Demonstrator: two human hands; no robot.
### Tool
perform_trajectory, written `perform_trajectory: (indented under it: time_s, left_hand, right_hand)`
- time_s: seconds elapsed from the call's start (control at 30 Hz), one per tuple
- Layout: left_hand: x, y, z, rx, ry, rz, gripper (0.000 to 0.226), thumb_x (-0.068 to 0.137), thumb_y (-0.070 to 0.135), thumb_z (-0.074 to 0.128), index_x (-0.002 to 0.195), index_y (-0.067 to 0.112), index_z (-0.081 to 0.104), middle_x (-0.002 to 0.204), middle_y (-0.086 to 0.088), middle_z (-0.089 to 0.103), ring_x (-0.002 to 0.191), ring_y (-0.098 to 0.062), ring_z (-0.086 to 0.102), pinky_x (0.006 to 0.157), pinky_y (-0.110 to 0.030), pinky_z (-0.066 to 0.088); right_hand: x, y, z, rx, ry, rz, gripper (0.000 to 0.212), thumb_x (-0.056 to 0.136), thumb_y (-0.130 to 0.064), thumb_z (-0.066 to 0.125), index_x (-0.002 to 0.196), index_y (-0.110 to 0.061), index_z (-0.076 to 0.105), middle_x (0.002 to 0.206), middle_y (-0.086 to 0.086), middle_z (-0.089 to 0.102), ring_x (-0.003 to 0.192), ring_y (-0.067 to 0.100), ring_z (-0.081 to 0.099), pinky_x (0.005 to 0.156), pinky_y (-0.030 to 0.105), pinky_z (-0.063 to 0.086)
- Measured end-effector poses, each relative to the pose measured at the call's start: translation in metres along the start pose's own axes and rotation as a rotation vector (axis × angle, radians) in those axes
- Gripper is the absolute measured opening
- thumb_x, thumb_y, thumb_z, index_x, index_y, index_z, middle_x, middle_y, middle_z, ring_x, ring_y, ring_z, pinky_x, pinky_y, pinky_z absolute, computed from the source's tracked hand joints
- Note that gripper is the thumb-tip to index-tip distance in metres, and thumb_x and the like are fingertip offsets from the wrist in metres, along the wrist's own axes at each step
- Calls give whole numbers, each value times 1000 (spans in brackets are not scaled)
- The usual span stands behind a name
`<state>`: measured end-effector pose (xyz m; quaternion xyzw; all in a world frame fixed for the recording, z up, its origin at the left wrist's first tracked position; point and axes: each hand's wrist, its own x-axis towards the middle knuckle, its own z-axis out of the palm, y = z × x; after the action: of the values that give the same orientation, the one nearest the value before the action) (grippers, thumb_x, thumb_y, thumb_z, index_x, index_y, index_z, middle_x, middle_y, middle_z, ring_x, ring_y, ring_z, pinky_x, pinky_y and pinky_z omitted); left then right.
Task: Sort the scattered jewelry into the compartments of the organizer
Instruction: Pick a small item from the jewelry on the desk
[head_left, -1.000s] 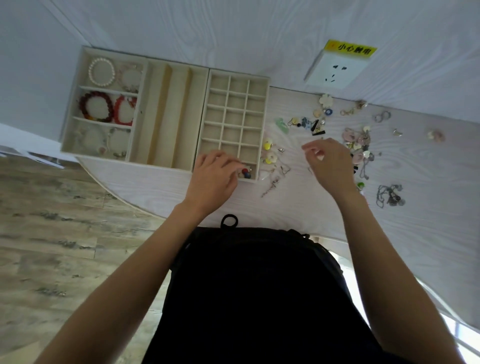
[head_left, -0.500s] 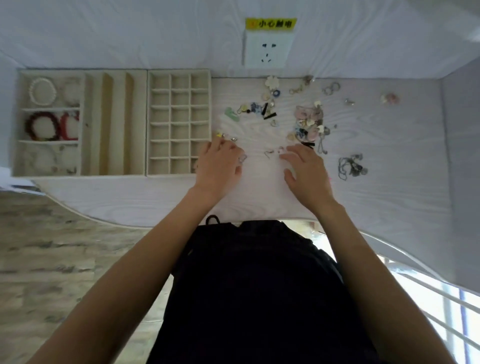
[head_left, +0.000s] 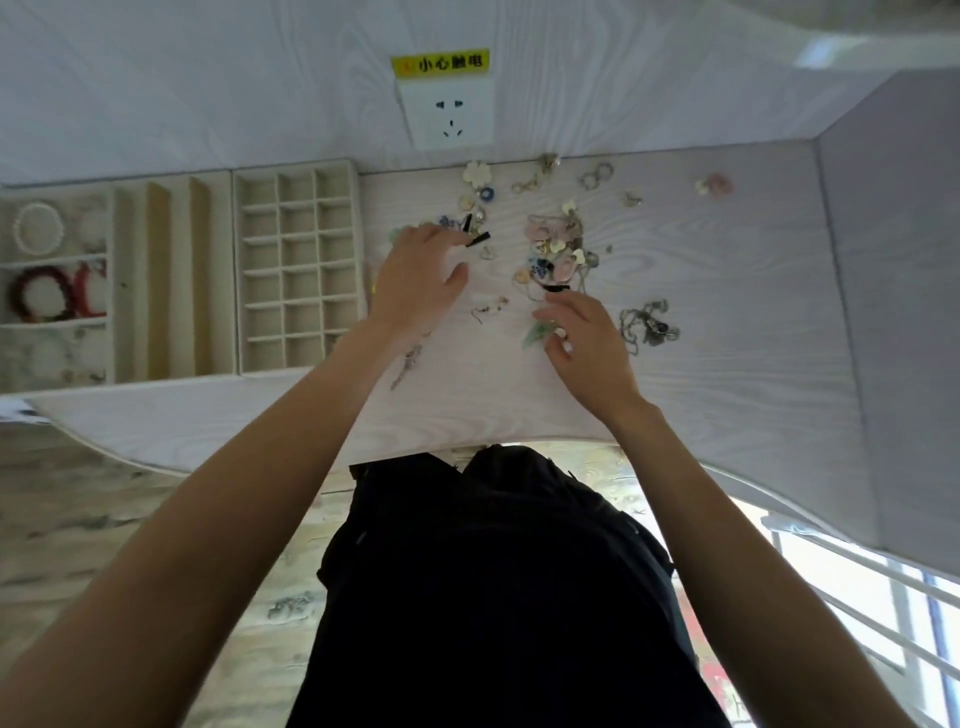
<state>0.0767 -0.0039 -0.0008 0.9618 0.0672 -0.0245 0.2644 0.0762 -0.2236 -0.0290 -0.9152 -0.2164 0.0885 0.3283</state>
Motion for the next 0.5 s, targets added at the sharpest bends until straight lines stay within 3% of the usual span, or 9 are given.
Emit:
perform_trajectory:
  time_s: [0.13, 0.27, 0.37, 0.5]
  left_hand:
    - [57, 2, 12, 66, -66, 65, 48, 92, 14, 50, 139, 9, 42, 144, -11, 40, 130, -29, 36, 105, -32, 29]
    - [84, -8, 24, 239, -160, 45, 51, 96, 17, 41, 146, 10, 29, 153, -6, 26, 137, -26, 26, 109, -39, 29]
    - [77, -9, 22, 318, -121, 36, 46, 98, 19, 40, 143, 16, 36, 149, -1, 34, 132, -25, 32, 100, -38, 29]
    - [50, -9, 16, 343, -41, 114, 34, 99, 25, 39, 129, 22, 55, 130, 1, 55, 119, -27, 42, 91, -36, 30]
  right_hand:
    - [26, -1, -3, -54, 8, -45, 25, 80, 4, 57, 102, -1, 67, 114, 16, 61, 110, 35, 55, 91, 47, 49]
    - [63, -10, 1, -142, 21, -27, 30, 82, -3, 54, 109, -5, 65, 118, 13, 60, 114, 32, 52, 96, 43, 42]
    - [87, -17, 6, -167, -28, 9, 36, 87, -7, 53, 122, -10, 58, 126, 7, 56, 123, 25, 44, 104, 33, 29]
    - [103, -28, 18, -263, -47, -5, 35, 90, -21, 53, 124, -17, 55, 125, 1, 57, 123, 23, 42, 103, 35, 27]
